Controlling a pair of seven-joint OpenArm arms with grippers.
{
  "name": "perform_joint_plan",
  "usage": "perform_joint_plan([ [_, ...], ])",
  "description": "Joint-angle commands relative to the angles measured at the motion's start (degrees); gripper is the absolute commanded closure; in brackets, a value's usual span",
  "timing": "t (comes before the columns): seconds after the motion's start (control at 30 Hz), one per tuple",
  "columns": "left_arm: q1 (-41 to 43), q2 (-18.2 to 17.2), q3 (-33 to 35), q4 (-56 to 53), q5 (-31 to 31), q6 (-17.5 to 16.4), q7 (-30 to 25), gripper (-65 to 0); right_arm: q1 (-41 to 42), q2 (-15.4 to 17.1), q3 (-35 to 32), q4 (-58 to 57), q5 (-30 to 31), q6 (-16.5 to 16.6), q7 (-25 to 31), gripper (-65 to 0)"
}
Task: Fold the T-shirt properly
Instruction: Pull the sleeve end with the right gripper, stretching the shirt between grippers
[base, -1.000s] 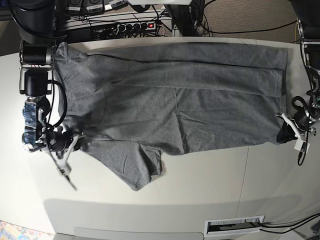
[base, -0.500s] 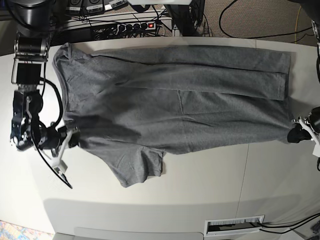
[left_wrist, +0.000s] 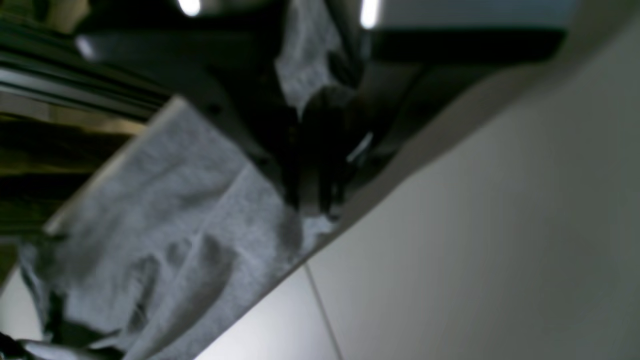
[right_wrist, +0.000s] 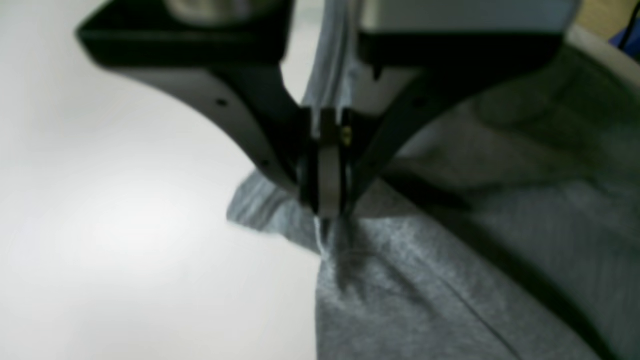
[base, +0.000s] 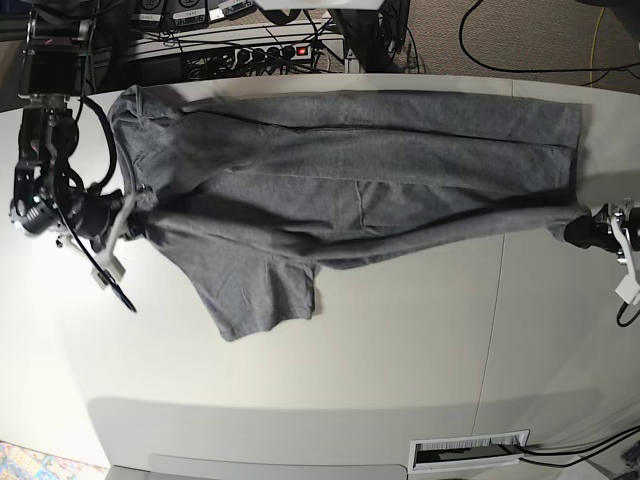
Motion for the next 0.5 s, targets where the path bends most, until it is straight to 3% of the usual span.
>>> perform_joint_plan([
  [0.0, -1.2, -1.9, -0.5, 0.6, -2.2, 0.0, 0.4, 0.0, -0.6, 1.4, 2.1, 2.0, 0.2, 0.0, 0.4, 0.0],
  [0.3, 4.0, -3.0, -0.5, 0.6, -2.6, 0.0, 1.8, 0.0, -13.4, 1.5, 14.8, 10.3, 0.6, 0.0, 0.7, 0.0],
  [0.47, 9.2, -3.0, -0.5, 0.6, -2.6, 0.0, 2.1, 0.0, -17.7, 1.5, 18.3, 12.9, 0.6, 0.0, 1.2, 0.0],
])
